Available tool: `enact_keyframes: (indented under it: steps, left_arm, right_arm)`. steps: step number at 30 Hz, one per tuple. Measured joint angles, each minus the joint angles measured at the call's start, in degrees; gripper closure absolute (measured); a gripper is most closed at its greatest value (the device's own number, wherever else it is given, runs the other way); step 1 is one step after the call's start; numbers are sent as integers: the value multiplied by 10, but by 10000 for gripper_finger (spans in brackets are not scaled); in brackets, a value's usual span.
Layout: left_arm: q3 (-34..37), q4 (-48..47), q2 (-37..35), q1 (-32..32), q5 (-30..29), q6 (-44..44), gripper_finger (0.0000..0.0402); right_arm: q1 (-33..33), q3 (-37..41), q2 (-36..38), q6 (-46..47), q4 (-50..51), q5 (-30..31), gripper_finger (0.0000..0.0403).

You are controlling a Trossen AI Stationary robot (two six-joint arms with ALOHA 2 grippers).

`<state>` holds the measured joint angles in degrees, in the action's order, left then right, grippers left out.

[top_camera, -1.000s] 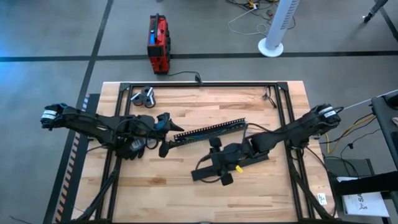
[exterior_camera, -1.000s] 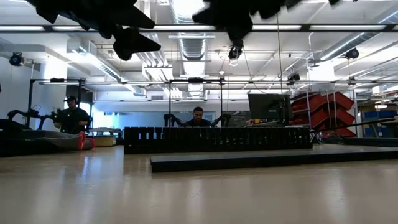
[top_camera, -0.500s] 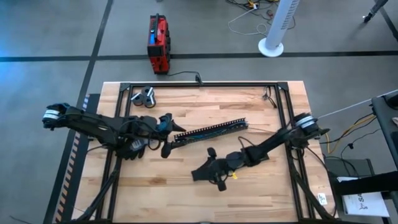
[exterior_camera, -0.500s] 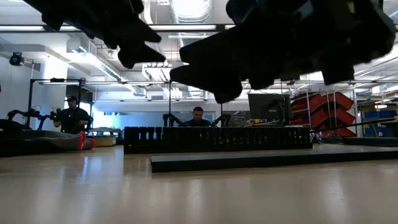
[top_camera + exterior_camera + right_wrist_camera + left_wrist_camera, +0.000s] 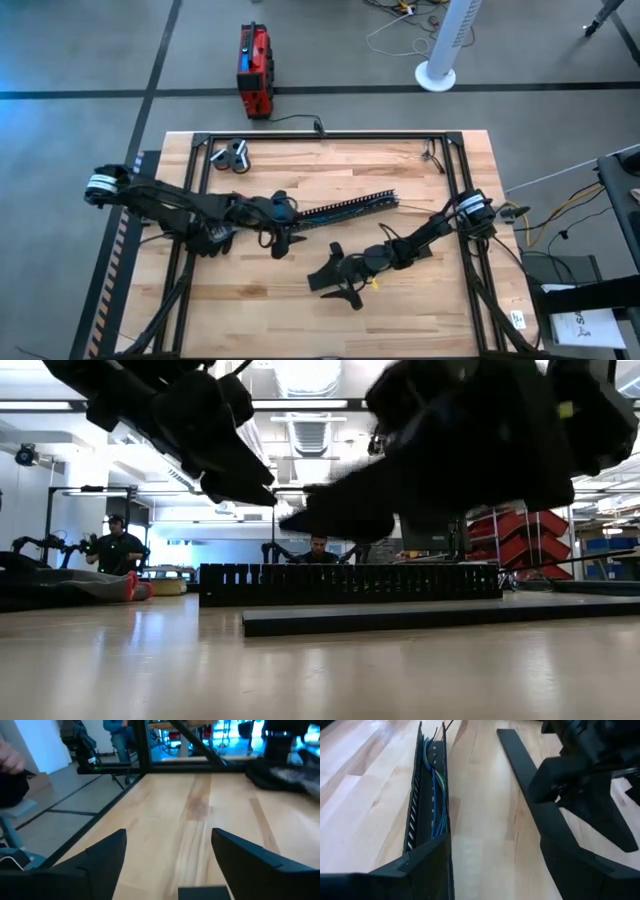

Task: Ziptie cables
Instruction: Close the black cable duct

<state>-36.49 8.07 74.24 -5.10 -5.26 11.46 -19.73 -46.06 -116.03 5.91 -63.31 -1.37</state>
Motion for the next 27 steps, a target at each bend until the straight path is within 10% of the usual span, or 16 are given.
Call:
enact_keyframes:
  steps: [9, 27]
  left_arm:
    - [-6, 33, 16, 0, -3, 23, 105]
    - [-5, 126, 17, 0, -2, 103, 105]
  right_arm:
    - [7, 4, -8, -52, 99, 42, 67]
    - [18, 25, -106, -72, -17, 38, 78]
